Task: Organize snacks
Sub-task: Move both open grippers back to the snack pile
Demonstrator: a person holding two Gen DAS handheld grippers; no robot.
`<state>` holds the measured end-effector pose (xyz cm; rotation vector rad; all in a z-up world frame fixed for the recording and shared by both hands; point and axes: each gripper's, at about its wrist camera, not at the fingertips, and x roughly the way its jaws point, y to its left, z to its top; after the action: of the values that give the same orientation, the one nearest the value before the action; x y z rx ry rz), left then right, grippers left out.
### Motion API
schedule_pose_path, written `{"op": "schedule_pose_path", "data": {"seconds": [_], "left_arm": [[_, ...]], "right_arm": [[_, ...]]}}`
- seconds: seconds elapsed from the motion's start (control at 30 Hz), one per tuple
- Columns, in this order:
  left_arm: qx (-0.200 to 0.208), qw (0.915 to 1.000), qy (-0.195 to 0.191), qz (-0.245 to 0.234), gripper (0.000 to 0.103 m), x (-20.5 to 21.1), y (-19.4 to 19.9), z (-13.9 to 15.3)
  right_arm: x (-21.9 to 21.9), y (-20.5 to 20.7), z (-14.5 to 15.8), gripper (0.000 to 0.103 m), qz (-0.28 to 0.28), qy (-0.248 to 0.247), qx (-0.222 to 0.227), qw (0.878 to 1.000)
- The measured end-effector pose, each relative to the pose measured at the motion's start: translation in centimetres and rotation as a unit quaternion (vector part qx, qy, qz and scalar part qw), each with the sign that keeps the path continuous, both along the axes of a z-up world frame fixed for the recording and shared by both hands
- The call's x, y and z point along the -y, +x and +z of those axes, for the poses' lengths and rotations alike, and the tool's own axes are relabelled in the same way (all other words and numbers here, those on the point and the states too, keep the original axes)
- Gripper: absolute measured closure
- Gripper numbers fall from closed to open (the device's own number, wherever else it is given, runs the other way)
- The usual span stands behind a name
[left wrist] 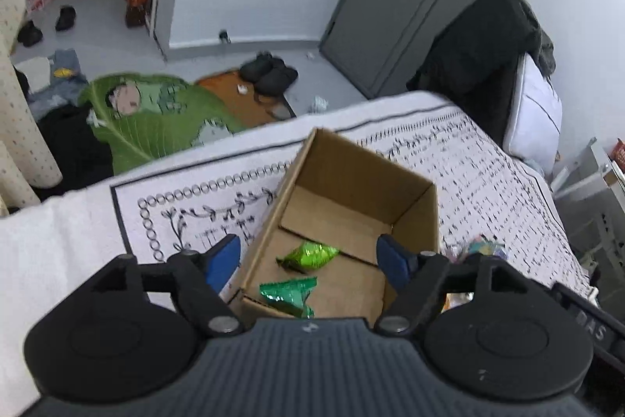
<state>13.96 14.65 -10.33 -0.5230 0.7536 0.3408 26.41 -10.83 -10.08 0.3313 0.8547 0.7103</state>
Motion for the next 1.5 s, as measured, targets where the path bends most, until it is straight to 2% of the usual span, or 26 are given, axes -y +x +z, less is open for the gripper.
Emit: {"op": "schedule_pose_path", "data": {"seconds": [0.13,0.2,0.33,0.4,0.5,0.67,0.77,1.0,1.1,1.5], "left_arm": [[-0.003,0.9995,0.029,-0.009,0.027,1.3,-0.3,0.6],[-0.006,0.9995,0.029,-0.013,0.027,1.7,-0.5,0.9],[-0.002,0.9990,0.044,-0.010,0.027,2.6,-0.9,1.9],[0.001,0.9991,0.040,-0.013,0.027,3.1,-1.0,2.5],[0.008,0.9991,0.036,-0.017,0.027,4.0,-1.2,3.4],[-0.002,0.9985,0.031,-0.045,0.026,5.6,-0.7,4.3],[-0.009,0.9974,0.043,-0.056,0.019,6.9,-0.5,4.7],[-0.003,0.9966,0.052,-0.064,0.015,9.4,-0.2,5.5],[0.001,0.9968,0.047,-0.064,0.007,10.0,-0.2,5.6],[-0.001,0.9971,0.045,-0.062,0.006,12.8,0.5,5.2]], "right_arm": [[1.0,-0.2,0.7,0.023,-0.006,-0.009,0.002,1.000],[1.4,-0.3,1.1,0.022,-0.014,-0.014,0.009,1.000],[2.5,-0.3,1.7,0.010,-0.032,-0.021,0.015,0.999],[2.9,-0.4,2.0,0.005,-0.038,-0.024,0.016,0.999],[3.6,-0.6,2.5,0.002,-0.043,-0.029,0.019,0.998],[5.2,-0.4,3.1,0.002,-0.057,-0.028,0.019,0.998],[6.2,-0.3,3.4,0.001,-0.066,-0.029,0.017,0.997],[8.4,0.1,3.8,0.000,-0.082,-0.046,0.002,0.996],[9.3,0.0,4.0,0.000,-0.087,-0.047,0.006,0.995],[13.3,0.7,4.4,0.000,-0.114,-0.030,-0.019,0.993]]}}
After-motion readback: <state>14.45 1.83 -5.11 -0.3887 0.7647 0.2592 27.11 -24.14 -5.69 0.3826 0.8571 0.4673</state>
